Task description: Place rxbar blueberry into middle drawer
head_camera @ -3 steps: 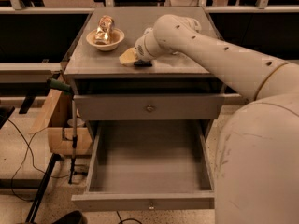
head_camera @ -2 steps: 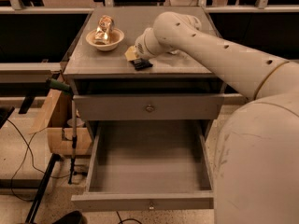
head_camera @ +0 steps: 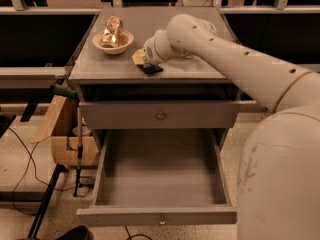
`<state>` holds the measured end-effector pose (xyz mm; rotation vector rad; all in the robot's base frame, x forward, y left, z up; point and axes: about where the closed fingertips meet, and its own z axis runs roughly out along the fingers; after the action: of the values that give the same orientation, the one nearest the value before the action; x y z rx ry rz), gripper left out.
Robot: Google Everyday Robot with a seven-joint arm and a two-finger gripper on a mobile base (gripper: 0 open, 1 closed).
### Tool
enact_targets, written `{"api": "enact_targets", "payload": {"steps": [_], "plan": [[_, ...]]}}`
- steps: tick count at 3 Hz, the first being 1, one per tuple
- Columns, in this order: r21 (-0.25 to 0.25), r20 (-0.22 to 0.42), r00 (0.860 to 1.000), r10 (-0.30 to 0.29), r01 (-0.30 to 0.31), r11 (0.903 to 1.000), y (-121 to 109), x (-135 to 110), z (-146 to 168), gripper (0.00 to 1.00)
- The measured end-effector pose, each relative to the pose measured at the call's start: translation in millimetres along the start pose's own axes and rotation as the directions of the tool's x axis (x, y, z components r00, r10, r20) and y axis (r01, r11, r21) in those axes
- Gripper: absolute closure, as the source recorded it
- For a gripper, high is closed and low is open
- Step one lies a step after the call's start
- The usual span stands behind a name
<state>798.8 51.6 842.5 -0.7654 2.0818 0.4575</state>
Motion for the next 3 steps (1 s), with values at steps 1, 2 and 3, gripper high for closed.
{"api": "enact_targets", "payload": {"steps": [1,2,3], "plan": [[-0.115,0.09,0.996,0.002,0.009,0.9933,9.8,-13.1,-29.3,1.0],[-0.224,0.111,0.994,-0.001,0.026,0.9743,21.9,-16.0,-71.4,1.0],[-0.299,0.091,0.995,-0.026,0.052,0.9528,33.2,-9.0,-111.9,1.0]]}}
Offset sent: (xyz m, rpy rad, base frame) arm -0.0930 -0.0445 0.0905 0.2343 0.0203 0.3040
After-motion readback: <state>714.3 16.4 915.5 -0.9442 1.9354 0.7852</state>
